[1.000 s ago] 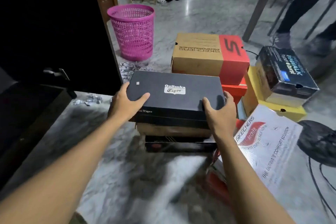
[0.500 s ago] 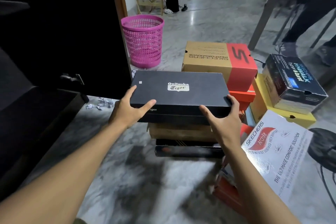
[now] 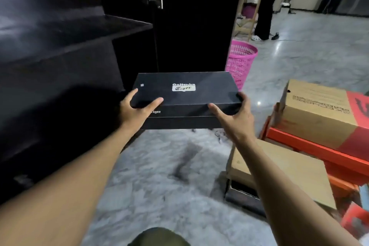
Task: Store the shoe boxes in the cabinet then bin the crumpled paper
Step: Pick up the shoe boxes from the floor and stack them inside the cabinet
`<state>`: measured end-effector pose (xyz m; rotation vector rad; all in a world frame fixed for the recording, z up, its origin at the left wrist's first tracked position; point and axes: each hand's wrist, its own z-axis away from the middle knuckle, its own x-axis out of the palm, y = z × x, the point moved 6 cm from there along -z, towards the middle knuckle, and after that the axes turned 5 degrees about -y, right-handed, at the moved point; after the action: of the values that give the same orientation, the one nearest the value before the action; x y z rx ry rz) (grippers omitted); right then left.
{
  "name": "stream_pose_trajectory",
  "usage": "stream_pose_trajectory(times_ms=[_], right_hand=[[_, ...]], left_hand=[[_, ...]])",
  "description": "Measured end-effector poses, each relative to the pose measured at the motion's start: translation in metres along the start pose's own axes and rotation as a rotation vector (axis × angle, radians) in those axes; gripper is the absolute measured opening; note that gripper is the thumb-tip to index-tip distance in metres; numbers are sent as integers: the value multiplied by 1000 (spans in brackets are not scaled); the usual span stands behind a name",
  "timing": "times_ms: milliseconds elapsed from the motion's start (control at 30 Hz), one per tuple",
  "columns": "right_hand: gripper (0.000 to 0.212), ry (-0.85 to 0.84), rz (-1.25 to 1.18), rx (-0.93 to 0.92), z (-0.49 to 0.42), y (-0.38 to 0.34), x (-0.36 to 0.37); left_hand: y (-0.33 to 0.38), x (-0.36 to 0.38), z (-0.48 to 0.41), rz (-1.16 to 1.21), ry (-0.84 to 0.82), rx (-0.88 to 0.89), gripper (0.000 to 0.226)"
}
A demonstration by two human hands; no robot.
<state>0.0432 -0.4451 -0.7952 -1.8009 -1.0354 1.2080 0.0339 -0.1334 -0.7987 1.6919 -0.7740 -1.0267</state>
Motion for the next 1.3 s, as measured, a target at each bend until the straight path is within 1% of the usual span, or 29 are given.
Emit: stream_pose_trajectory(times_ms=[100, 200, 267, 367, 467, 500, 600, 733, 833, 933, 1000, 1067, 1133, 1167, 1233, 1300], right_hand=[[87, -105, -9, -6, -16, -13, 49], [91, -229, -10, -38, -36, -11, 90], [96, -324, -47, -54, -47, -7, 118], [100, -455, -94, -37, -59, 3, 165], [105, -576, -142, -16, -61, 14, 218], [104, -603, -156, -6, -60, 18, 236], [88, -683, -214, 8, -49, 33, 286], [97, -752, -306, 50, -33, 52, 347], [87, -798, -314, 59, -22, 62, 381], [89, -845, -358, 66, -14, 69, 410], [88, -873, -391, 77, -11, 71, 425], [85, -886, -401, 74, -11, 70, 436], [84, -871, -403, 75, -11, 68, 443], [86, -859, -393, 67, -11, 66, 445], [93, -816, -331, 18, -9, 64, 447], [99, -705, -210, -72, -6, 61, 439]], left_hand=[[-27, -35, 3, 5, 160, -74, 93], [-61, -54, 5, -10, 269, -140, 90], [-86, -64, 8, -20, 326, -192, 91], [-117, -81, 14, -6, 389, -252, 101], [-142, -106, 23, -37, 446, -298, 98], [-149, -115, 25, -67, 458, -306, 101], [-168, -143, 31, -175, 477, -373, 109], [-200, -164, 45, -208, 547, -475, 114], [-224, -173, 50, -175, 612, -500, 108], [-241, -184, 50, -224, 647, -525, 108], [-251, -190, 46, -273, 633, -549, 110], [-256, -192, 39, -413, 591, -595, 106], [-248, -187, 31, -725, 533, -662, 91], [-240, -180, 27, -903, 513, -650, 82], [-223, -163, 18, -1160, 502, -532, 68], [-217, -148, 13, -1268, 488, -391, 58]])
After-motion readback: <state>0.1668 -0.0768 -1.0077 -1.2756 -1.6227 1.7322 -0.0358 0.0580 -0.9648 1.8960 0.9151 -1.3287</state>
